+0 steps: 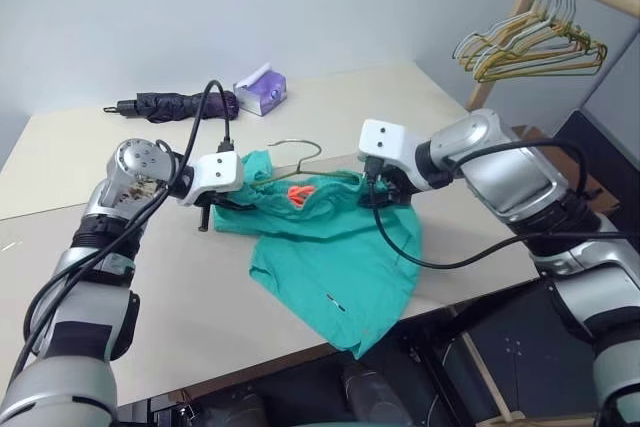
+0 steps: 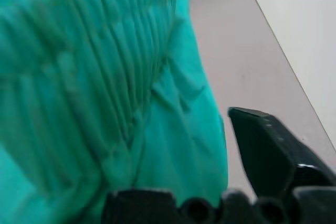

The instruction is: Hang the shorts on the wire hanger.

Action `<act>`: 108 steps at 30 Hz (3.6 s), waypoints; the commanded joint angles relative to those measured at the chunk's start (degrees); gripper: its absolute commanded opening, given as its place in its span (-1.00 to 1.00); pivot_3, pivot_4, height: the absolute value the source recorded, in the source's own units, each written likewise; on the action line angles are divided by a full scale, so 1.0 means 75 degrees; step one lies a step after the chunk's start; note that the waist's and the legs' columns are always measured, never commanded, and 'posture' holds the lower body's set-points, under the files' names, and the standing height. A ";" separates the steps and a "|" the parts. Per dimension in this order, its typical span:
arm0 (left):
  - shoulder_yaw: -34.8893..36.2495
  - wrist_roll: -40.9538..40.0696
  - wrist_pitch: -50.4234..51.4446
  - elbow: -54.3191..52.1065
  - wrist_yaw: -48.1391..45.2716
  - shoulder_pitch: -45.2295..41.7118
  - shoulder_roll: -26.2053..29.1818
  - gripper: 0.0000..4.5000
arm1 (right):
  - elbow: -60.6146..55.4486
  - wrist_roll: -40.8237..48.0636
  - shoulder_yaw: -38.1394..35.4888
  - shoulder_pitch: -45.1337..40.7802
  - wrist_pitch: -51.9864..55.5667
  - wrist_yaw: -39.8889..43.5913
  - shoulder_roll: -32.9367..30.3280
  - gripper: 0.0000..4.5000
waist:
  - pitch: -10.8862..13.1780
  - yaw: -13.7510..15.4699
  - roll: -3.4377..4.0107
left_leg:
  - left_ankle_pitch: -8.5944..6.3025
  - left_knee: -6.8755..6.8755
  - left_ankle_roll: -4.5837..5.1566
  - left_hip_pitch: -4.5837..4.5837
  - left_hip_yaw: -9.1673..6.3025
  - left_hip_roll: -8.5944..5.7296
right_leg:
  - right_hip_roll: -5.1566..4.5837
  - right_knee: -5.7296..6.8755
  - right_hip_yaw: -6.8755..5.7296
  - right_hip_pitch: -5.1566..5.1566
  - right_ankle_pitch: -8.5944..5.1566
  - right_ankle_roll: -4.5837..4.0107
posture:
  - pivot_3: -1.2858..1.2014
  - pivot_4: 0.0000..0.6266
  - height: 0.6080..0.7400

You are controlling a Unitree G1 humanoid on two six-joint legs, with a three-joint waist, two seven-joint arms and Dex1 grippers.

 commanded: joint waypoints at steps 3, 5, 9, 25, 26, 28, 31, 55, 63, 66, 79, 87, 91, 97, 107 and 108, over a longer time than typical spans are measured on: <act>0.0105 -0.0109 -0.0190 -0.0295 -0.0012 0.0019 0.0050 -1.00 | -0.0464 0.0222 -0.0593 -0.0137 0.0025 0.0441 -0.0052 -0.35 | 0.0000 0.0007 0.0000 | 0.0000 0.0002 0.0000 -0.0001 -0.0003 -0.0001 | -0.0001 0.0000 -0.0002 0.0001 0.0000 0.0001 | -0.08 -0.97 1.00; 0.0129 -0.0160 -0.0349 -0.0242 -0.0025 -0.0004 0.0000 -1.00 | -0.0512 0.0264 -0.0592 -0.0053 -0.0009 0.0615 -0.0106 -0.68 | 0.0000 0.0005 0.0001 | 0.0000 0.0003 0.0000 -0.0001 -0.0005 -0.0001 | -0.0001 -0.0001 -0.0006 0.0004 -0.0002 0.0003 | -0.08 -0.97 1.00; 0.0190 -0.0300 -0.0657 -0.0147 -0.0124 -0.0088 -0.0110 -1.00 | -0.0532 0.0403 -0.0671 0.0097 0.0127 0.0840 -0.0116 -0.99 | -0.0001 0.0003 0.0001 | 0.0000 0.0004 0.0000 -0.0001 -0.0006 -0.0001 | -0.0001 0.0000 -0.0008 0.0004 -0.0002 0.0003 | -0.09 -0.97 1.00; 0.1266 -0.0898 -0.0887 0.0809 0.0517 -0.0557 0.0016 0.99 | -0.2095 0.1791 -0.2815 0.2521 0.2359 0.0050 -0.0748 -1.00 | 0.0000 0.0016 0.0000 | 0.0000 0.0017 0.0000 -0.0012 -0.0016 -0.0001 | -0.0003 0.0001 -0.0018 0.0006 -0.0006 0.0010 | -0.09 -0.90 1.00; 0.1393 -0.0871 -0.0957 0.0876 0.0913 -0.0574 0.0002 0.99 | -0.2299 0.1904 -0.3110 0.2812 0.2594 -0.0140 -0.0754 -1.00 | 0.0000 0.0019 0.0000 | 0.0000 0.0017 0.0000 -0.0012 -0.0016 -0.0001 | -0.0002 0.0000 -0.0018 0.0007 -0.0007 0.0012 | -0.10 -0.90 1.00; 0.1614 -0.0845 -0.0905 0.0964 0.1615 -0.0659 -0.0043 0.99 | -0.2691 0.2116 -0.3695 0.3311 0.3083 -0.0530 -0.0704 -1.00 | 0.0000 0.0036 0.0000 | 0.0000 0.0019 0.0000 -0.0010 -0.0016 -0.0001 | -0.0002 0.0003 -0.0017 0.0008 -0.0020 0.0033 | -0.10 -0.87 1.00; 0.1942 -0.1241 -0.0213 0.0639 0.1828 -0.0808 -0.0093 0.99 | -0.3220 0.2314 -0.4699 0.4092 0.3842 -0.1195 -0.0577 -1.00 | 0.0003 0.0067 -0.0003 | 0.0000 0.0022 0.0000 -0.0010 -0.0019 -0.0001 | -0.0002 0.0003 -0.0019 0.0013 -0.0028 0.0049 | -0.11 -0.83 1.00; 0.3312 -0.7033 0.7265 -0.6494 0.3766 0.0043 -0.1598 0.99 | -0.3112 0.2548 -1.0026 0.4226 0.5729 -0.7610 0.0717 -1.00 | 0.0079 -0.0275 0.0066 | -0.0001 -0.0021 0.0000 0.0122 0.0006 0.0001 | 0.0011 -0.0042 0.0014 0.0138 -0.0047 0.0039 | -0.20 -0.73 1.00; 0.3121 -0.6773 0.6881 -0.6740 0.3968 0.0230 -0.1655 0.99 | -0.1652 0.2079 -1.0093 0.2480 0.5729 -0.8672 0.0011 -1.00 | 0.0084 -0.0503 0.0074 | -0.0002 -0.0045 0.0002 0.0137 0.0027 -0.0002 | 0.0011 -0.0058 0.0043 0.0140 -0.0048 0.0041 | -0.18 -0.79 1.00; 0.3084 -0.6694 0.6769 -0.6813 0.3960 0.0300 -0.1632 0.99 | -0.0749 0.1609 -1.0057 0.1936 0.5563 -0.8717 -0.0316 -1.00 | 0.0084 -0.0513 0.0073 | -0.0002 -0.0048 0.0003 0.0141 0.0031 -0.0002 | 0.0010 -0.0061 0.0045 0.0143 -0.0048 0.0041 | -0.17 -0.81 1.00; 0.3064 -0.6600 0.6724 -0.7341 0.4200 0.0640 -0.1461 0.99 | 0.2454 0.0765 -1.0576 0.0530 0.3082 -0.9098 -0.0861 -1.00 | 0.0091 -0.0616 0.0071 | -0.0003 -0.0097 0.0004 0.0169 0.0081 -0.0002 | 0.0006 -0.0098 0.0088 0.0149 -0.0049 0.0046 | -0.15 -0.78 1.00; 0.2990 -0.6513 0.6706 -0.7387 0.4323 0.0713 -0.1390 0.99 | 0.3081 0.0628 -1.0999 0.0584 0.2923 -0.9685 -0.0782 -1.00 | 0.0094 -0.0595 0.0073 | -0.0004 -0.0122 0.0004 0.0175 0.0086 -0.0002 | 0.0003 -0.0144 0.0088 0.0163 -0.0046 0.0048 | -0.15 -0.77 1.00; 0.2987 -0.6571 0.6769 -0.7446 0.4411 0.0786 -0.1389 1.00 | 0.2845 0.0687 -1.1107 0.0741 0.3005 -0.9780 -0.0662 -0.87 | 0.0096 -0.0594 0.0074 | -0.0004 -0.0135 0.0005 0.0176 0.0086 -0.0001 | 0.0004 -0.0151 0.0087 0.0161 -0.0046 0.0049 | -0.15 -0.78 1.00; 0.2930 -0.6632 0.6798 -0.7478 0.4320 0.0816 -0.1344 1.00 | 0.2457 0.0783 -1.1127 0.0939 0.3029 -0.9689 -0.0601 -0.03 | 0.0096 -0.0597 0.0074 | -0.0004 -0.0135 0.0005 0.0179 0.0087 -0.0002 | 0.0003 -0.0151 0.0088 0.0164 -0.0046 0.0049 | -0.15 -0.81 1.00; 0.2873 -0.6595 0.6846 -0.7392 0.4306 0.0735 -0.1239 1.00 | 0.0929 0.0502 -0.9742 0.2207 0.1816 -0.8942 -0.0850 0.99 | 0.0097 -0.0607 0.0075 | -0.0004 -0.0138 0.0005 0.0180 0.0092 -0.0001 | 0.0004 -0.0151 0.0092 0.0161 -0.0046 0.0049 | -0.15 -0.79 1.00; 0.2874 -0.6570 0.6849 -0.7385 0.4334 0.0731 -0.1217 1.00 | 0.0489 0.0390 -0.9594 0.2541 0.1363 -0.8892 -0.0791 0.99 | 0.0097 -0.0597 0.0075 | -0.0004 -0.0138 0.0005 0.0180 0.0093 -0.0001 | 0.0004 -0.0151 0.0093 0.0161 -0.0046 0.0050 | -0.15 -0.79 1.00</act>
